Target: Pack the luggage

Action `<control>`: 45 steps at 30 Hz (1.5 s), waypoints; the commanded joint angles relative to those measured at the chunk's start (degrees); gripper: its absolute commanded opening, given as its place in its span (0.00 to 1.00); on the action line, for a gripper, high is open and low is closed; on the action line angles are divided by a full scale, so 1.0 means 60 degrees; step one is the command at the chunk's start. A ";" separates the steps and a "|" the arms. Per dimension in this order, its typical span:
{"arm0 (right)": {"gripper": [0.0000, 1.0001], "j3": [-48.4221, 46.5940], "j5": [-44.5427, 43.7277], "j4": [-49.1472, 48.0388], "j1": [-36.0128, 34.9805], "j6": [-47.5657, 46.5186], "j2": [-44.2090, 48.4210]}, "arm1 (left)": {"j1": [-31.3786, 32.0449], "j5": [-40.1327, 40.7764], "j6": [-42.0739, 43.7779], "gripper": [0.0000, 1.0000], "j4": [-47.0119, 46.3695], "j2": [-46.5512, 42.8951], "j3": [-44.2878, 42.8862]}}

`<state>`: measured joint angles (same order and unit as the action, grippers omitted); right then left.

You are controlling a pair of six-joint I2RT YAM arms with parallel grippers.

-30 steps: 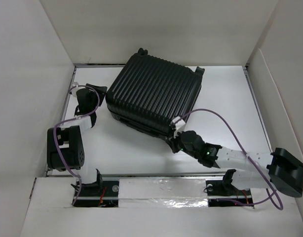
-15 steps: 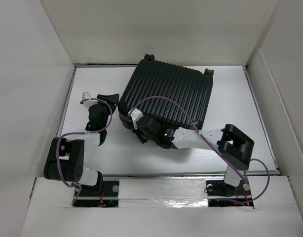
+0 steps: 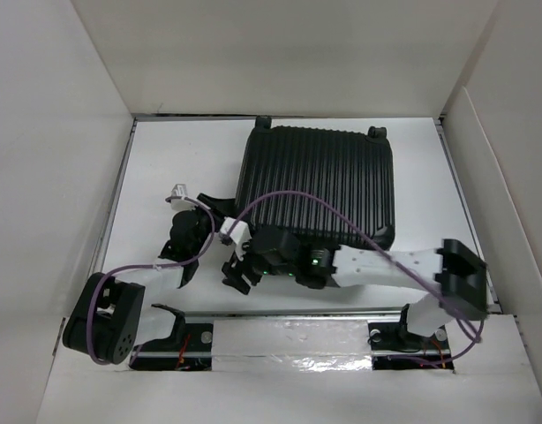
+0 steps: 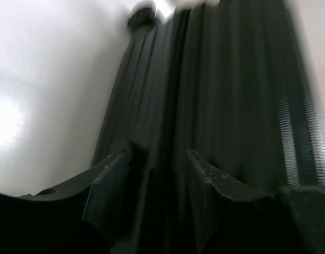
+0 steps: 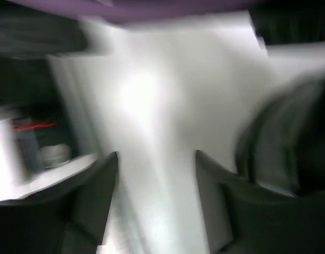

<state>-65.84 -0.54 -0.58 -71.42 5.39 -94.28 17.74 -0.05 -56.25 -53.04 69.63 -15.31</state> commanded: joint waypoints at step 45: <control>0.99 -0.8182 0.8129 0.1091 0.8534 0.1753 -0.3987 | 0.3781 -0.0079 0.1040 0.46 0.0445 -0.1525 0.1570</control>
<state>-105.86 28.49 0.43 -10.63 12.16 -118.98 36.07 9.34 -48.95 -49.43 60.66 -6.04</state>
